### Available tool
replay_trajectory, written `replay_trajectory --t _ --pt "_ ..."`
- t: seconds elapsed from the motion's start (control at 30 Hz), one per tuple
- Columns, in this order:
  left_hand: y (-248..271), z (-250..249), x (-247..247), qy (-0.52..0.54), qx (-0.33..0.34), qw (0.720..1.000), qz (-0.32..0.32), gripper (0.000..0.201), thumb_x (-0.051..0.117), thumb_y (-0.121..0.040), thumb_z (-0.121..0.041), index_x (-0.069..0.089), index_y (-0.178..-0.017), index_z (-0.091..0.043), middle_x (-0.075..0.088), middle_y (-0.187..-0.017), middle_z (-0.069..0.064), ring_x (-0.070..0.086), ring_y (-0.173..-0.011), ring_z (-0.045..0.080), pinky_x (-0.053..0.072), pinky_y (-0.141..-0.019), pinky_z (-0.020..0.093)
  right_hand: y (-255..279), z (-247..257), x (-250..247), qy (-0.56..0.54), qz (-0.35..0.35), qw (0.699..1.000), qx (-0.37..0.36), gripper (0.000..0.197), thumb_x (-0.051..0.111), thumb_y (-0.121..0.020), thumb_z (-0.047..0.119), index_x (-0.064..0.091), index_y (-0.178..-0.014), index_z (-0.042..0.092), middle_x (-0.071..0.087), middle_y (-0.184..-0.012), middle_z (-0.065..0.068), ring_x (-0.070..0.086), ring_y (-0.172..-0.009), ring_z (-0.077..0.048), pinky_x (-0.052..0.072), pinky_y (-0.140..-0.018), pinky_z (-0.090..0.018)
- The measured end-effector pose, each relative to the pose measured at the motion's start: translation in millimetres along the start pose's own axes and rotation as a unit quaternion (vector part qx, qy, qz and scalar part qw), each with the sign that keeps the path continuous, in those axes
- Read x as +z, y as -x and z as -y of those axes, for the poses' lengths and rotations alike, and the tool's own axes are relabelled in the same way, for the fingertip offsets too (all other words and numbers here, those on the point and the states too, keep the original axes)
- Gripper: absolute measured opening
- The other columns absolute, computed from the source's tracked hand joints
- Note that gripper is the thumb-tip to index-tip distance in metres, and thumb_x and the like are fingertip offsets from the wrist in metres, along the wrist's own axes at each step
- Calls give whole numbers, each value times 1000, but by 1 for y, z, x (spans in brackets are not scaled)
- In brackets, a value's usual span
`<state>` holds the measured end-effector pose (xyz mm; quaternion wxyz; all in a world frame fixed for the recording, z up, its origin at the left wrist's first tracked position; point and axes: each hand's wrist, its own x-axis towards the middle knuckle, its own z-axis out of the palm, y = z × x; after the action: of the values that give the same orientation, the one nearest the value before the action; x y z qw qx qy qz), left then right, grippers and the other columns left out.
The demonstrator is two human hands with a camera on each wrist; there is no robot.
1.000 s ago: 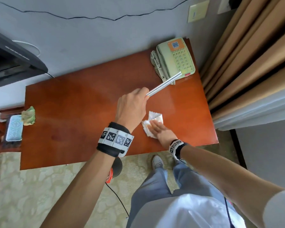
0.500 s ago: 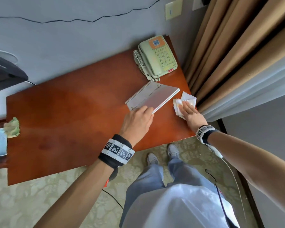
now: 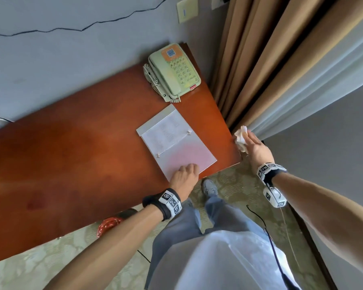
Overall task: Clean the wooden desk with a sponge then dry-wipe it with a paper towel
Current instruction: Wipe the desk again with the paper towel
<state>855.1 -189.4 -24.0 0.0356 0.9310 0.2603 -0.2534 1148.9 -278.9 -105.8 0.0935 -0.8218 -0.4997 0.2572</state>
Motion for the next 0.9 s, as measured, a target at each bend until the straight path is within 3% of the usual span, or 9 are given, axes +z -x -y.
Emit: replay_trajectory --t 0.07,0.13,0.2,0.23,0.37,0.5,0.63,0.8,0.9 --pt "-6 9 8 46 -40 998 7 53 69 -85 -34 47 -126 -9 57 -115 9 60 -95 23 51 -65 33 -11 4 -4 -10 -42 999 26 110 58 -80 -11 -6 -156 36 23 -162 -2 33 -145 -16 44 -109 -37" --pt "-18 28 14 92 -96 991 1 76 59 -88 -56 34 -143 -10 44 -140 16 48 -123 31 50 -87 43 -20 11 -1 -20 -69 997 15 99 60 -87 -2 0 -155 38 31 -159 -3 42 -140 -16 50 -102 -37" --pt "-32 52 16 130 -162 978 20 106 56 -82 -72 6 -158 -19 8 -165 16 15 -149 41 32 -110 58 -26 23 3 -45 -89 995 -1 80 56 -97 13 8 -155 41 35 -158 2 37 -142 -12 47 -105 -35" --pt "-41 63 18 164 -183 968 43 117 58 -77 -78 -8 -159 -27 -10 -167 11 -3 -152 43 21 -114 64 -29 28 5 -59 -95 994 0 76 54 -99 13 11 -155 41 34 -158 4 34 -144 -11 45 -107 -35" --pt "-62 74 27 216 -158 956 117 143 69 -56 -87 -28 -151 -42 -38 -159 8 -28 -145 51 6 -112 77 -32 37 3 -87 -98 991 26 75 51 -98 8 14 -153 44 30 -160 7 35 -143 -13 45 -108 -38" --pt "-63 52 32 192 -94 972 93 146 71 -53 -87 -26 -152 -42 -39 -159 8 -30 -143 51 7 -111 78 -26 46 -15 -127 -93 987 30 53 43 -105 30 24 -154 37 30 -160 6 33 -144 -14 39 -113 -36" --pt "-81 14 22 167 -23 983 71 150 79 -48 -80 -20 -154 -45 -36 -161 3 -32 -145 46 6 -112 77 -26 48 -35 -118 -96 988 29 50 42 -105 35 29 -153 35 34 -158 4 44 -138 -21 47 -103 -36" --pt "-109 -5 -1 204 -68 973 87 146 79 -53 -78 -21 -154 -43 -38 -160 5 -33 -144 47 0 -111 75 -42 53 -51 -130 -110 985 23 49 46 -105 29 31 -152 33 39 -155 3 53 -130 -22 52 -97 -37" --pt "-110 6 -13 219 -54 969 104 121 68 -74 -74 -11 -158 -37 -26 -165 4 -22 -149 45 7 -116 69 -60 68 -53 -158 -120 980 -1 50 47 -104 29 30 -150 36 40 -154 7 56 -124 -18 52 -93 -30"
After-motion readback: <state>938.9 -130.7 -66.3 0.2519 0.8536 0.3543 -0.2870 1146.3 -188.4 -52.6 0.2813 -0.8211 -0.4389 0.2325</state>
